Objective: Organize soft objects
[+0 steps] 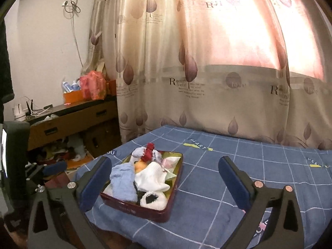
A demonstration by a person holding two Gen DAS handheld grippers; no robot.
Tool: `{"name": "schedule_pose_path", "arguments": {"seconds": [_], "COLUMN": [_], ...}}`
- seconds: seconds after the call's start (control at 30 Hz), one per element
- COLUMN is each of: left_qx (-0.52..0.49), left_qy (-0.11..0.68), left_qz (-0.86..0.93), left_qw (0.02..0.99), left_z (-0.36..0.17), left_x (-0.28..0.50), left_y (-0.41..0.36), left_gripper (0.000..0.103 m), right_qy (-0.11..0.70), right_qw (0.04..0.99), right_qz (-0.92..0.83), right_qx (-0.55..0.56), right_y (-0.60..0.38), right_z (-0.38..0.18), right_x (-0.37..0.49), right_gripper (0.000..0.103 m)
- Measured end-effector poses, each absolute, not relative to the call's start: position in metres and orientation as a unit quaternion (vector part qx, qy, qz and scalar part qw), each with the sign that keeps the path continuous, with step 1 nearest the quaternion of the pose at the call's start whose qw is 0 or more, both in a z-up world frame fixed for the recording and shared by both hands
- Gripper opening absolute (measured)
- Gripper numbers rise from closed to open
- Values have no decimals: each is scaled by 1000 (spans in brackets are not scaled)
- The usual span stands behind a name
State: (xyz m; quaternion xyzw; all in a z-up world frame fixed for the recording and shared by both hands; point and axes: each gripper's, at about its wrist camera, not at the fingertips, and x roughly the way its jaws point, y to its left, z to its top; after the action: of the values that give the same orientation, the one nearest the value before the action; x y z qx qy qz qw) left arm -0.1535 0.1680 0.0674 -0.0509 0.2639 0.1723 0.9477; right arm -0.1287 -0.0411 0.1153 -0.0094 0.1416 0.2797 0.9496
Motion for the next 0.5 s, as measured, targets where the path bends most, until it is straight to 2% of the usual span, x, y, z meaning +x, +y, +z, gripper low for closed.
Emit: {"name": "schedule_pose_path", "arguments": {"seconds": [0.5], "left_qx": [-29], "left_qy": [237], "left_qz": [172], "left_qw": [956], "left_z": [75], "left_x": [-163], "left_y": [160], "left_gripper": [80], "right_qy": [147], "right_qw": [944], "right_qz": [296], "right_qx": [-11], "right_y": [-38], "right_z": [113], "right_x": [-141], "right_gripper": [102]}}
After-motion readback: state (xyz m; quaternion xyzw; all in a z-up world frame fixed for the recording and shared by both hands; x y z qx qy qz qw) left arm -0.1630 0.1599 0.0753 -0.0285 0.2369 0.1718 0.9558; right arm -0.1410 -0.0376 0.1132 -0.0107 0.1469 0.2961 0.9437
